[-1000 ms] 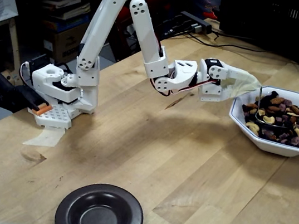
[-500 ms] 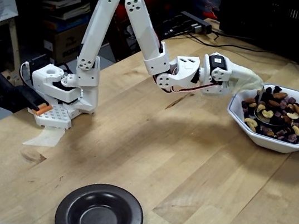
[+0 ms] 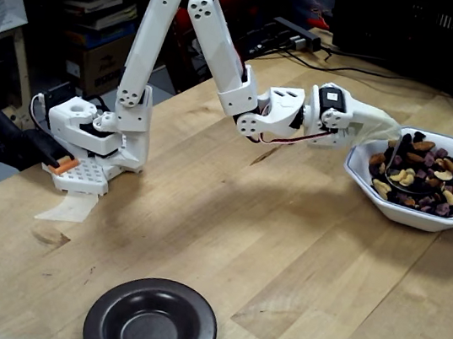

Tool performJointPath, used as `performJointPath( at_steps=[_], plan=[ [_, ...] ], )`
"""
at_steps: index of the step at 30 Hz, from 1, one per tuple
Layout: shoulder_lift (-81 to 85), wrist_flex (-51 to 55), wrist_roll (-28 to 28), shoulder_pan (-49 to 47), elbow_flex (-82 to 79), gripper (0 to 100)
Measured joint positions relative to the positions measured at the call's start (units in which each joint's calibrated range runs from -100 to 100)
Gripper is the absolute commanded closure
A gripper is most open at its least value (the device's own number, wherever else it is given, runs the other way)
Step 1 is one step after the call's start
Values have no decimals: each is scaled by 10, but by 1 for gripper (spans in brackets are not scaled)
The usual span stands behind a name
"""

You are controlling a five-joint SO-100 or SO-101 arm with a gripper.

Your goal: Use spoon to transfer food from the white bowl to brown plate

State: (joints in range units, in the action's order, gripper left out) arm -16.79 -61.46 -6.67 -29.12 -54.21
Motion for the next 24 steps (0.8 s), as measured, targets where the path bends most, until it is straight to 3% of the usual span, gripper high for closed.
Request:
performJointPath(
  at_steps=[10,24],
  plan=[
    [15,0,1,1,-34,96],
    [159,3,2,3,-82,96]
  ],
)
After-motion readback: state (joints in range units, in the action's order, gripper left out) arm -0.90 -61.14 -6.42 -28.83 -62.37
